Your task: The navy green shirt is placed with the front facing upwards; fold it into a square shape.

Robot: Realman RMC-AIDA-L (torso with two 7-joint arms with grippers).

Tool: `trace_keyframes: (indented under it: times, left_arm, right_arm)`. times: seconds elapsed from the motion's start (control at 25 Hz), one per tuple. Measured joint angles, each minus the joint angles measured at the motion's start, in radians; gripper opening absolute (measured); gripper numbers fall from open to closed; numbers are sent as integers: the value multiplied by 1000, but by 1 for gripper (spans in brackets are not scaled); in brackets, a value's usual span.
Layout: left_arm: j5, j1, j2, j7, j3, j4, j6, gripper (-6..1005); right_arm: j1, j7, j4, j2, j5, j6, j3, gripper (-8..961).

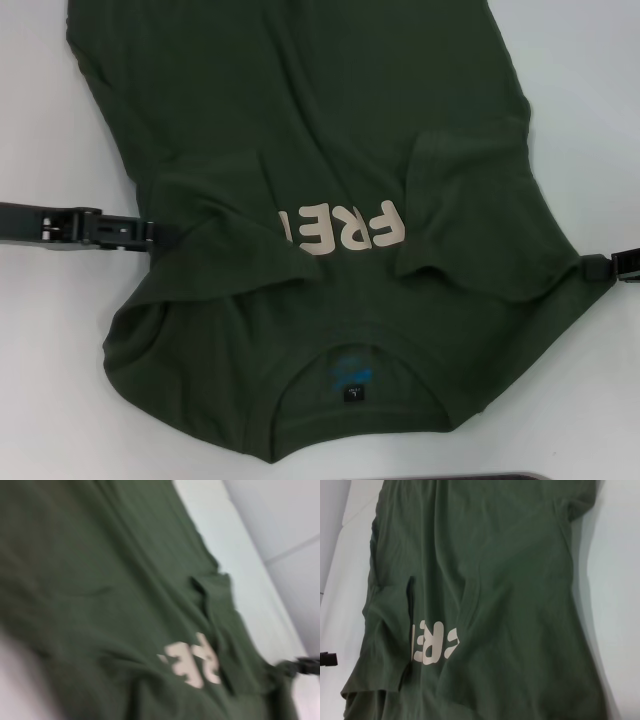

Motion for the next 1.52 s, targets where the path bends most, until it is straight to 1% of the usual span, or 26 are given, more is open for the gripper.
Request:
trace_keyframes:
  times: [0.12,0.28,0.44,0.8,1.04,1.52]
  left_arm:
    - [3,13,4,-1,6,0,-31,845]
    - [35,20,-3,0,14,-6,-65,840]
    - [70,20,-10,2,25,-8,-73,839]
    - [114,30,-10,5,40,-16,-85,836]
    - [141,32,-10,6,41,-27,-68,835]
    - [158,30,-6,23,56,-33,39,831]
  right_arm:
    - [0,0,0,0,0,0,0,35]
    - [2,0,0,-1,0,0,0,36]
    - [3,2,0,-2,0,0,0,36]
    - [3,6,0,-2,0,0,0,36]
    - [10,11,-1,-2,0,0,0,36]
    - [15,12,0,-3,0,0,0,35]
